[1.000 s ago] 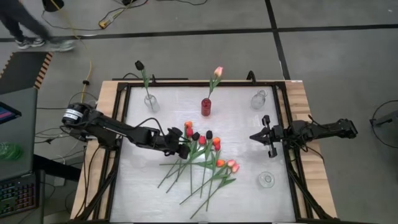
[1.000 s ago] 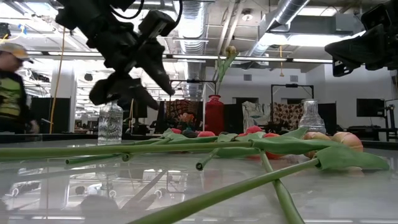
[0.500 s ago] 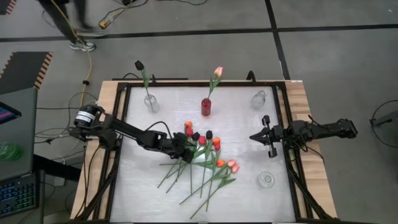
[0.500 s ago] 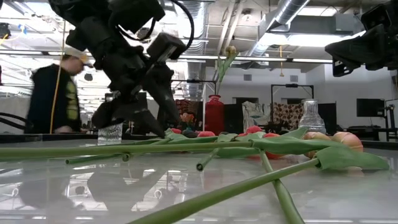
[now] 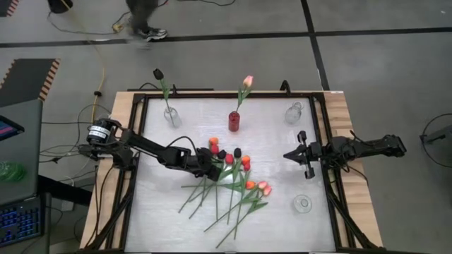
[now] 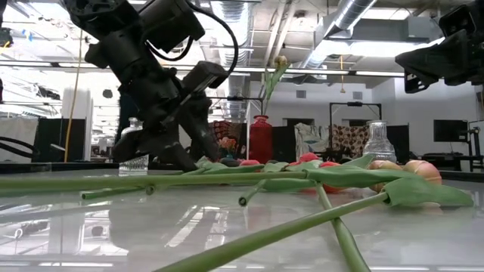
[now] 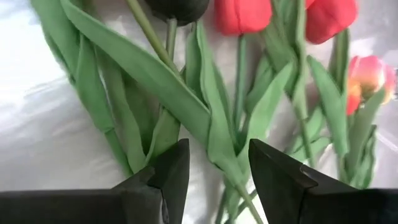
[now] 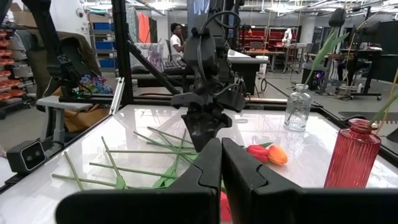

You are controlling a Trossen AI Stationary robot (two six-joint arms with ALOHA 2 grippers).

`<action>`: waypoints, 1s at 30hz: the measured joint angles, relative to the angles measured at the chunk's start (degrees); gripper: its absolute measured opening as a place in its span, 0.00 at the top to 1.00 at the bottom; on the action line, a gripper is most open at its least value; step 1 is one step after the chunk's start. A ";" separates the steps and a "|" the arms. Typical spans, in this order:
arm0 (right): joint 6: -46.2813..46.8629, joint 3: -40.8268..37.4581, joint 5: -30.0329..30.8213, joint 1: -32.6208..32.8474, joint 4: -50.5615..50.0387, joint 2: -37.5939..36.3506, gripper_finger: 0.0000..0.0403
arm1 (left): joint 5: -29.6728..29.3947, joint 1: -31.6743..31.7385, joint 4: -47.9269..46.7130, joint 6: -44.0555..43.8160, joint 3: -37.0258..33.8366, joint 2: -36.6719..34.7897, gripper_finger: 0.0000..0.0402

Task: Sort flowers into vase by color
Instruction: Put the top red flower into the top right transparent vase

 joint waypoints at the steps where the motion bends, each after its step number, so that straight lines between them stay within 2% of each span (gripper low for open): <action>1: 0.00 0.00 0.00 0.02 0.00 0.01 0.90 | -0.65 0.00 -0.28 0.00 0.00 0.00 0.62; 8: 0.01 0.00 0.01 0.02 -0.01 0.00 0.90 | -3.07 0.00 -1.10 0.11 0.00 0.00 0.64; 24: 0.00 0.00 0.04 0.02 -0.01 0.00 0.90 | -5.73 0.00 -0.78 1.55 0.00 0.00 0.97; 30: 0.00 0.00 0.09 0.02 0.14 0.00 0.90 | -5.43 0.92 0.13 4.20 0.00 -0.77 0.99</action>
